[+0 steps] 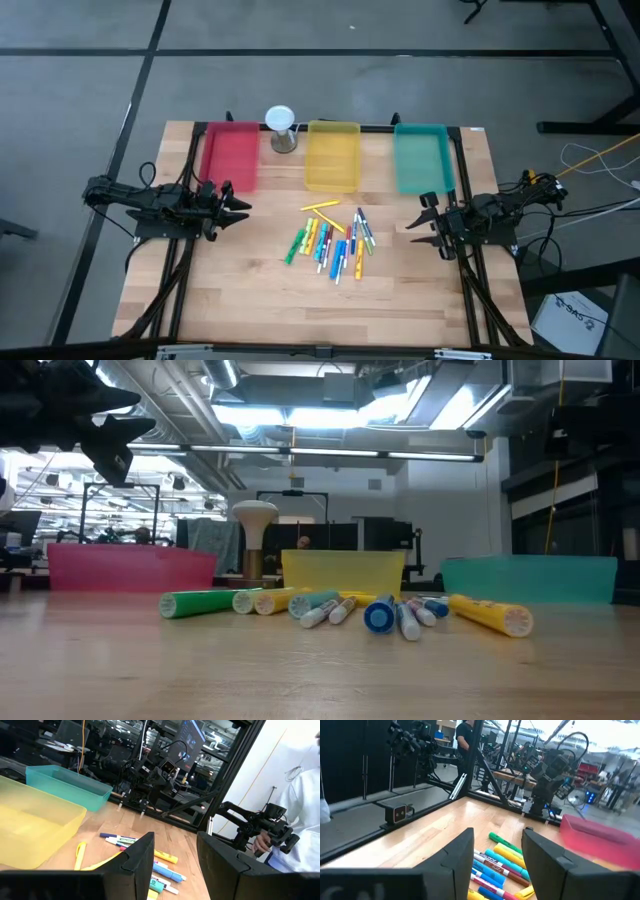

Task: Pick & Place Markers
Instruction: Put the right blue marker into the yellow bin

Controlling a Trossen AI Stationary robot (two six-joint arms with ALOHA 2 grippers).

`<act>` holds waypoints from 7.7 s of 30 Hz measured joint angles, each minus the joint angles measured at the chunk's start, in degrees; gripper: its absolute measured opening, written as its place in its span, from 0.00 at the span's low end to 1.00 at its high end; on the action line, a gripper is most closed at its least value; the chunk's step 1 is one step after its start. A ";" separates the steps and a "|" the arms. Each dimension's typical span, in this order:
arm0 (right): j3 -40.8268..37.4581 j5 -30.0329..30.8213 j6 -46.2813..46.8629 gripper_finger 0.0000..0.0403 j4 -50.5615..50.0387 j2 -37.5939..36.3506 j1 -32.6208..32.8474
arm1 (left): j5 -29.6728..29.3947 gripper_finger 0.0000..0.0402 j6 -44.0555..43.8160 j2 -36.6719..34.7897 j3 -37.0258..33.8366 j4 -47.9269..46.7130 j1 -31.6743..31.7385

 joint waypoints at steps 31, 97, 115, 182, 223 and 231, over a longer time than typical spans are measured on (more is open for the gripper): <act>0.00 1.58 9.74 0.40 20.49 0.02 0.00 | 0.00 0.36 0.00 -0.02 -0.02 0.00 0.01; 67.93 15.23 0.41 0.40 -7.85 35.73 0.00 | 0.00 0.36 0.00 -0.01 0.00 0.00 -0.01; 72.67 17.40 0.67 0.40 -16.42 47.58 0.00 | 0.00 0.36 0.00 -0.02 0.00 0.00 0.01; 72.67 -2.60 46.56 0.40 -58.02 84.34 -24.79 | 0.00 0.36 0.00 -0.02 0.00 0.01 0.01; 65.28 3.06 63.73 0.40 -51.31 101.77 -22.80 | 0.00 0.36 0.00 -0.02 0.00 0.00 -0.01; 64.67 3.25 66.78 0.40 -49.35 101.77 -22.44 | 0.00 0.36 0.00 0.00 -0.02 0.02 0.01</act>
